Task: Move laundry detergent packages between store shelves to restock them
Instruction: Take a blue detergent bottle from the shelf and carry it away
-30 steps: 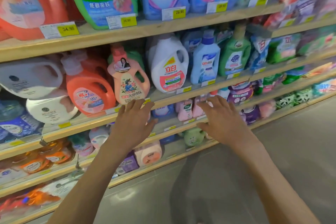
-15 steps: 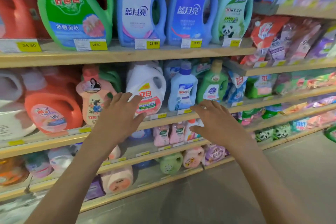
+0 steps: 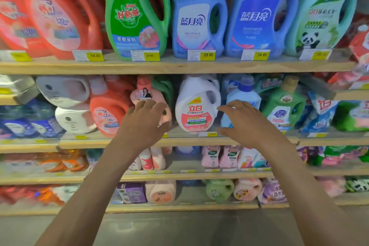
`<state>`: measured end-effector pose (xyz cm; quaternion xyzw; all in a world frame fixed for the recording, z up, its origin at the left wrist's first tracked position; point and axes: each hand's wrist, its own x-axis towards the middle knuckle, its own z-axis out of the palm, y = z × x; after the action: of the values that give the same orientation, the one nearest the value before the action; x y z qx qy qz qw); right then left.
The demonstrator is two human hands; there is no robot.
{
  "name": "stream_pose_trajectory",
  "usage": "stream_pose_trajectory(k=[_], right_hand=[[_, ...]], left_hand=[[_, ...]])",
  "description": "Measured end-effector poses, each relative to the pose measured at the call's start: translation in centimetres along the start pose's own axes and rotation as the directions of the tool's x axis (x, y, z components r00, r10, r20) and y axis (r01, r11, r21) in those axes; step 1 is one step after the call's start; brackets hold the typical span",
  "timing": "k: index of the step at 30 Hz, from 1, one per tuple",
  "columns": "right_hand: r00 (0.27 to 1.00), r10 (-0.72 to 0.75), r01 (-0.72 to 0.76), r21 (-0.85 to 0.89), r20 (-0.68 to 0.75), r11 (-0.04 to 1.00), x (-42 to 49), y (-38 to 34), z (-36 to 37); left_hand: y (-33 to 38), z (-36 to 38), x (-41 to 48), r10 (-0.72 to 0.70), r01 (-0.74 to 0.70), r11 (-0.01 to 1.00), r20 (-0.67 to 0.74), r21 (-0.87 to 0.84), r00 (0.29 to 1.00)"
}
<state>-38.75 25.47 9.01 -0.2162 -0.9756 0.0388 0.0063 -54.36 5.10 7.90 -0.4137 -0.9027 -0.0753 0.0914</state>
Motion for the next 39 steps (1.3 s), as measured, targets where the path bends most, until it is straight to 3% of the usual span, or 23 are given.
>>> stream_pose_trajectory(k=[6, 18, 39], right_hand=[[0.993, -0.12, 0.12, -0.003, 0.005, 0.993, 3.6, 0.7, -0.6], [0.96, -0.279, 0.279, 0.032, -0.005, 0.96, 7.1, 0.4, -0.8], [0.989, -0.149, 0.149, 0.062, -0.007, 0.987, 10.2, -9.0, -1.3]], left_hand=[[-0.4, -1.4, -0.5, -0.168, 0.167, 0.986, 0.016, 0.022, 0.986], [-1.0, -3.1, -1.6, -0.325, 0.324, 0.943, -0.001, 0.082, 0.946], [-12.9, -2.8, 0.0, -0.218, 0.218, 0.976, -0.019, 0.015, 0.976]])
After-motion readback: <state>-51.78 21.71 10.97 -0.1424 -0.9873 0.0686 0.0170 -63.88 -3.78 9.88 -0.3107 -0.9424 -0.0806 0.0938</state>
